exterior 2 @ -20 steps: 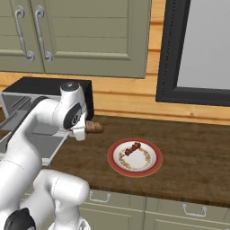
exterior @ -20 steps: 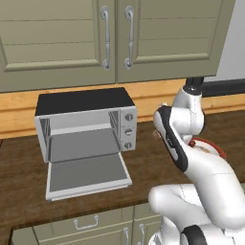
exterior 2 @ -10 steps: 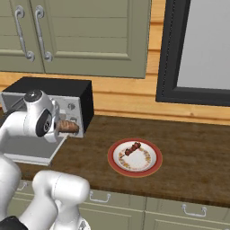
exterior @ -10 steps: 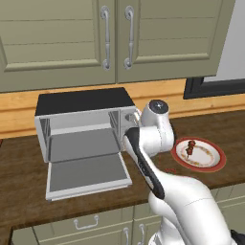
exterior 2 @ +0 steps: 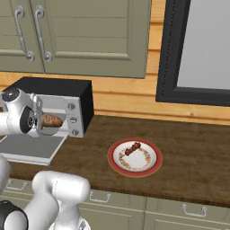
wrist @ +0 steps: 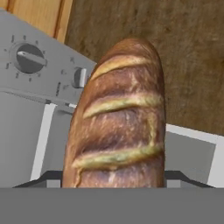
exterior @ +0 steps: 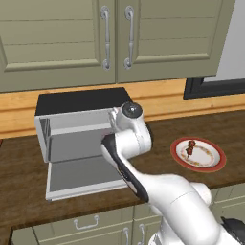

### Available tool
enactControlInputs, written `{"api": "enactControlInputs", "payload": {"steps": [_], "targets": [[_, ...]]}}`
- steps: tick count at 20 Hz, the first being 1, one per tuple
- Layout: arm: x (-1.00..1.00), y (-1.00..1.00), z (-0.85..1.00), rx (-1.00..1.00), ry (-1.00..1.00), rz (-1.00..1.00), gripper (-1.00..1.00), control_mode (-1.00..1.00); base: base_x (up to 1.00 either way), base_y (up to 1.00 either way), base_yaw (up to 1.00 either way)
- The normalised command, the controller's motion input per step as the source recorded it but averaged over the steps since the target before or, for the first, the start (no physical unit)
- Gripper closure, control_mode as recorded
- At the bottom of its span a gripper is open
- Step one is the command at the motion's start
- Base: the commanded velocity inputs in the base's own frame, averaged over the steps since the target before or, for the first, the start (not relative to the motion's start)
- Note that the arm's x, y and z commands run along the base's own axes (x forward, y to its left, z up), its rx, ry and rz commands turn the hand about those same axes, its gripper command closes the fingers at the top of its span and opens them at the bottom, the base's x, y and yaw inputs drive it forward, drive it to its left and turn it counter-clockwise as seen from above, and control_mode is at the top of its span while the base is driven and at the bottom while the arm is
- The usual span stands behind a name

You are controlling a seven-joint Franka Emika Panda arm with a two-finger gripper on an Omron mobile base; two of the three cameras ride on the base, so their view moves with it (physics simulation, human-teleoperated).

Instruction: Pick up the kebab skewer and baguette bread, and place them inside the toaster oven. Close the toaster oven door and start by setting the timer.

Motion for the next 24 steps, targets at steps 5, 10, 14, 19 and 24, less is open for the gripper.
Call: {"api": "enactControlInputs", "payload": {"steps": [5, 10, 14, 19, 24], "targets": [[0.29, 0.69, 0.00, 0.00, 0.00, -0.01, 1.00, -1.00, 0.00, 0.00, 0.00], [0.47, 0.33, -0.03, 0.00, -0.02, -0.15, 1.00, -1.00, 0.00, 0.00, 0.00], [0.33, 0.21, -0.08, 0.00, -0.16, -0.19, 1.00, -1.00, 0.00, 0.00, 0.00], [0.27, 0.20, 0.00, 0.00, -0.05, -0.06, 1.00, -1.00, 0.00, 0.00, 0.00], [0.34, 0.17, 0.00, 0.00, 0.00, 0.00, 1.00, -1.00, 0.00, 0.00, 0.00]]}}
